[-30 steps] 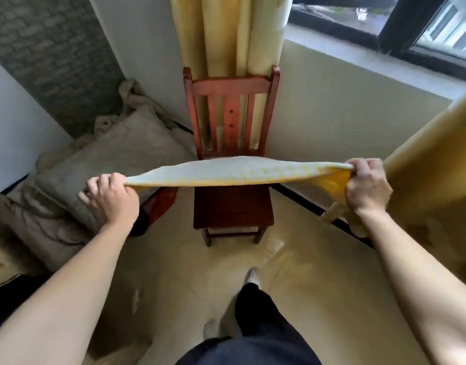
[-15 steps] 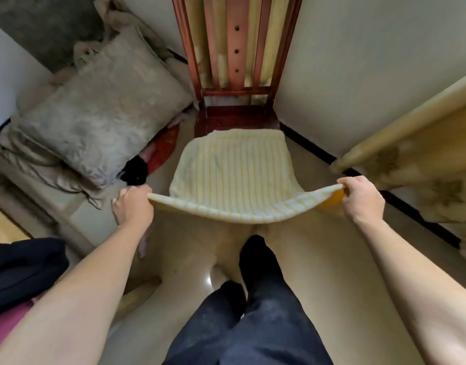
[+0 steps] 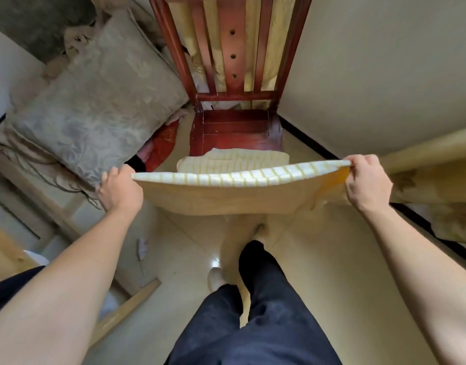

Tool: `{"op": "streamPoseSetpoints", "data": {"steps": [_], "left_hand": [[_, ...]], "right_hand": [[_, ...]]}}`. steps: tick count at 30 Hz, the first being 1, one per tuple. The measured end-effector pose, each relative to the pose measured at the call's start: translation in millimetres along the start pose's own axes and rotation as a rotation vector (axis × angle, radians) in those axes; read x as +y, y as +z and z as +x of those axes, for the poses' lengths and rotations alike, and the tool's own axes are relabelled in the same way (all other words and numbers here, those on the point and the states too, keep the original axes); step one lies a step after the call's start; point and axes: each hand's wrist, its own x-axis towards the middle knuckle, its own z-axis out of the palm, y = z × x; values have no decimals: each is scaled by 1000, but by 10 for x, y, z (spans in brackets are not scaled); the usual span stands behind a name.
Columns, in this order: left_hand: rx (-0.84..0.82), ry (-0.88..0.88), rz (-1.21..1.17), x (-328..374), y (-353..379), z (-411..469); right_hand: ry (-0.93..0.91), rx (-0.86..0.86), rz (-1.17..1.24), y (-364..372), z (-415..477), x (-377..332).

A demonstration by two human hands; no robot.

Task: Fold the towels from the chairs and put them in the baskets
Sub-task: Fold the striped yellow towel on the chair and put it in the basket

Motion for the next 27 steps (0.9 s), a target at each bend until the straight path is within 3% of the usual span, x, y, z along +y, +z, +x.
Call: {"op": "streamPoseSetpoints", "data": {"steps": [11, 20, 27], "left_hand": [[498, -123, -290, 792, -1350, 1099], [411, -173, -260, 841, -1072, 1229], [434, -175, -401, 1046, -1748, 1638]], "right_hand": [[0, 361, 192, -1034, 1587, -693], [-5, 327, 166, -899, 1646, -683], [63, 490, 202, -1523, 1702, -1074]]}}
